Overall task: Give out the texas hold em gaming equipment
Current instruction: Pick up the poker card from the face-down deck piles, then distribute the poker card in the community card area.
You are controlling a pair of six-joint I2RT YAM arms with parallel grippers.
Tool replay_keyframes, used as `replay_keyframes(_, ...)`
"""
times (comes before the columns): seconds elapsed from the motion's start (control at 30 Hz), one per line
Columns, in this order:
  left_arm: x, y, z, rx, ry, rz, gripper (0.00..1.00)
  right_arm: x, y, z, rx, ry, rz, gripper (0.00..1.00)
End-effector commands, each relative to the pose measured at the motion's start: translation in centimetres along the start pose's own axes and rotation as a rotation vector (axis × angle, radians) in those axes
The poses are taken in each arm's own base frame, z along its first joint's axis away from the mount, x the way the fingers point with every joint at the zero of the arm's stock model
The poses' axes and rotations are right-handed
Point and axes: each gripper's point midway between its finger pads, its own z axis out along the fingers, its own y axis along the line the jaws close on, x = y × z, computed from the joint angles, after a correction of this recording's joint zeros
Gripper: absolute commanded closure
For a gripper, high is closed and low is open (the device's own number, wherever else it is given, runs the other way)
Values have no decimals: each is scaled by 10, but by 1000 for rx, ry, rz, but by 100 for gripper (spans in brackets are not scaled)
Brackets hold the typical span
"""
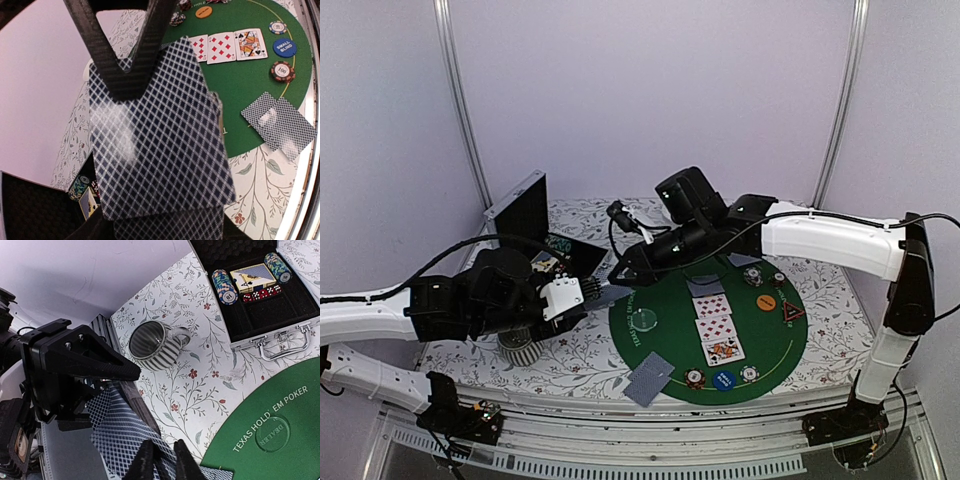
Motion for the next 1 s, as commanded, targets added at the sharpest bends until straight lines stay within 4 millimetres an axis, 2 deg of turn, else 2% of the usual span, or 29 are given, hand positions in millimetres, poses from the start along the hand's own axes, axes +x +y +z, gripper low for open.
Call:
replay_keyframes(0.0,-8,6,-4,-17,-39,-10,48,-17,8,-25,35,-51,-12,90)
replay_keyframes(0.1,-8,6,-4,-17,-39,-10,48,-18,9,-27,35,-51,-14,97)
replay_keyframes(0.33,-8,5,-4,-15,-38,-11,48,-26,16,-42,43,-72,-43,98)
replay_keyframes(0.43,-8,5,-4,-14,-37,-10,48,-38,15,-65,69,-115,-81,98)
replay_keyframes(0.6,-8,5,-4,-12,-38,-10,48,-60,-8,-130,169,-233,-129,98)
replay_keyframes(0.73,-9,5,-4,-10,-38,-9,48,-62,-46,-166,240,-270,-134,98)
replay_keyframes(0.8,-8,4,-3,-8,-37,-10,48,-56,-82,-174,272,-254,-116,98)
replay_keyframes(0.83,-8,4,-3,-7,-35,-9,48,-53,-94,-172,278,-234,-140,98)
replay_keyframes(0.97,-8,4,-3,-7,-35,-10,48,-38,-173,-167,339,-161,-99,98)
